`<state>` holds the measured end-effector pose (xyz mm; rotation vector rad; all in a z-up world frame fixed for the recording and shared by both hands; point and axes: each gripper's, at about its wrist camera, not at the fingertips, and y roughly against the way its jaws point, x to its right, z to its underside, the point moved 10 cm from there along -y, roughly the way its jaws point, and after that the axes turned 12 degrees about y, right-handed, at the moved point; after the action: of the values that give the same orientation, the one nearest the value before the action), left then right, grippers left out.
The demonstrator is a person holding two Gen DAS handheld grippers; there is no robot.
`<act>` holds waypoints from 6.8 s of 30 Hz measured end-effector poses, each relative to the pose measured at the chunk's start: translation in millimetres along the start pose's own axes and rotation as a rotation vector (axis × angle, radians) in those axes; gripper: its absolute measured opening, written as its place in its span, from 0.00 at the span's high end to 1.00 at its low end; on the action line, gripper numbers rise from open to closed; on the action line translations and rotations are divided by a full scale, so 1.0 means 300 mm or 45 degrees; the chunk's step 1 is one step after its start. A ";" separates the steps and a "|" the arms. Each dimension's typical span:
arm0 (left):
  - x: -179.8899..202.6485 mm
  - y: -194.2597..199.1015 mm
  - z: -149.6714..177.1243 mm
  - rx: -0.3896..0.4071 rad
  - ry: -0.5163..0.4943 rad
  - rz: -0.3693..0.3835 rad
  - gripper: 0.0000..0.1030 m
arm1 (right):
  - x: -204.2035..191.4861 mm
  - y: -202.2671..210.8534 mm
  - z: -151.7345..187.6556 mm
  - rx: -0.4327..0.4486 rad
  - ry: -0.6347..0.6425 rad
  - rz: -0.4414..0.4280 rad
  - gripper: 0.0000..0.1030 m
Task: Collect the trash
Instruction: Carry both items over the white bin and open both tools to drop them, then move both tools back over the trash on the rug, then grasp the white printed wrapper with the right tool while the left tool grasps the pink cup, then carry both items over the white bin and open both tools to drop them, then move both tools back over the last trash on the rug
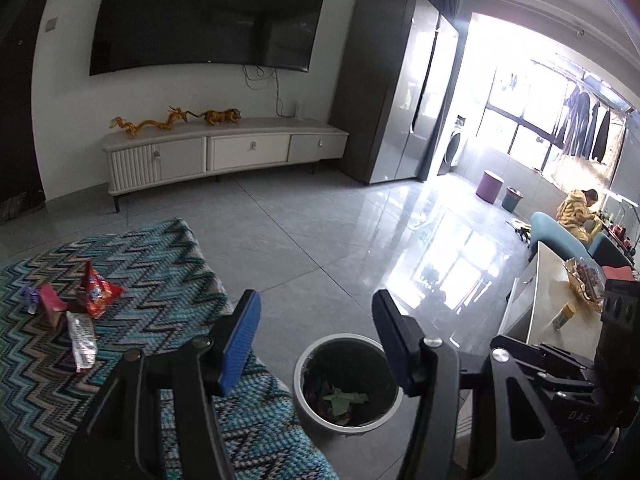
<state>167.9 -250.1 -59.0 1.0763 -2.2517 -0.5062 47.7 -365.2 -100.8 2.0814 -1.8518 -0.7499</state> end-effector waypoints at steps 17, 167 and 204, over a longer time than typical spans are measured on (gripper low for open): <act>-0.692 0.582 -0.289 0.360 0.233 -0.349 0.45 | -0.537 0.056 -0.326 0.167 0.320 -0.230 0.55; 0.142 -0.697 0.383 -0.590 0.051 0.125 0.48 | 0.472 -0.419 0.384 -0.341 -0.391 0.059 0.50; -0.571 0.604 -0.336 0.321 0.194 -0.343 0.44 | -0.529 0.141 -0.296 0.155 0.341 -0.182 0.38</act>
<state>215.6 -13.7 59.8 1.5064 -2.0861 -0.2392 50.2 -229.6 27.5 2.2798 -1.6550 -0.3726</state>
